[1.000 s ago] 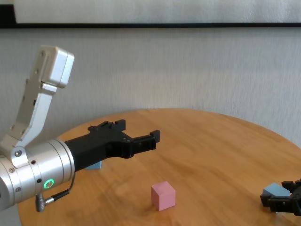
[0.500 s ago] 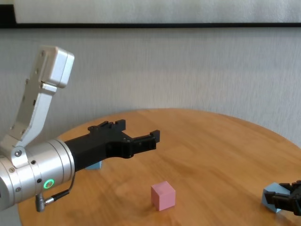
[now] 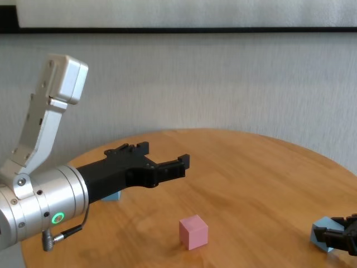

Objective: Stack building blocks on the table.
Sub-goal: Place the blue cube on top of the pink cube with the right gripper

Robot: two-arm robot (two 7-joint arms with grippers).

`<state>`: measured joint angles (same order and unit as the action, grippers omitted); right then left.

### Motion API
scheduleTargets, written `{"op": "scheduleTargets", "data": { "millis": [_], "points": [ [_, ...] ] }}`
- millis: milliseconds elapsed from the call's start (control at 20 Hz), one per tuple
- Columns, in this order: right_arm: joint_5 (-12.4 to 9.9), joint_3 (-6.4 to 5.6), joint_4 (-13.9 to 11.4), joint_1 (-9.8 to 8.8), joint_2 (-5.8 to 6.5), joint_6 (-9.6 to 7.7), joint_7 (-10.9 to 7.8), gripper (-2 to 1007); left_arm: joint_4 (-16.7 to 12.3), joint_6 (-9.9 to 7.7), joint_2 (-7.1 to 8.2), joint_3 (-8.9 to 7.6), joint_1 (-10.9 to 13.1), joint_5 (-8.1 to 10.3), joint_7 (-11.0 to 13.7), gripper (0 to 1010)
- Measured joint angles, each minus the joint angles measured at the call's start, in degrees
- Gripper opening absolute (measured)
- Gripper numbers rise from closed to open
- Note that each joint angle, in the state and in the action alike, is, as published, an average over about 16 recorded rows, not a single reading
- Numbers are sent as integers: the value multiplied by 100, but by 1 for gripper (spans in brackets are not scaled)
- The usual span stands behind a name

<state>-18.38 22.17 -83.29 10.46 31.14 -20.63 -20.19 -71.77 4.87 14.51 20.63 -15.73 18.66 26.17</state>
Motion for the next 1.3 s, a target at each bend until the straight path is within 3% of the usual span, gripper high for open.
{"op": "scheduleTargets", "data": {
  "millis": [300,550,900,1300],
  "points": [
    [41,8,-209,-28,-77,14,-20,357,0,0,0,0,0,0,0,1000],
    [111,78,-418,-8,-239,-11,-44,357,0,0,0,0,0,0,0,1000],
    [269,293,-544,135,-574,-163,-71,357,0,0,0,0,0,0,0,1000],
    [510,557,-436,368,-937,-358,-70,357,0,0,0,0,0,0,0,1000]
  ]
}}
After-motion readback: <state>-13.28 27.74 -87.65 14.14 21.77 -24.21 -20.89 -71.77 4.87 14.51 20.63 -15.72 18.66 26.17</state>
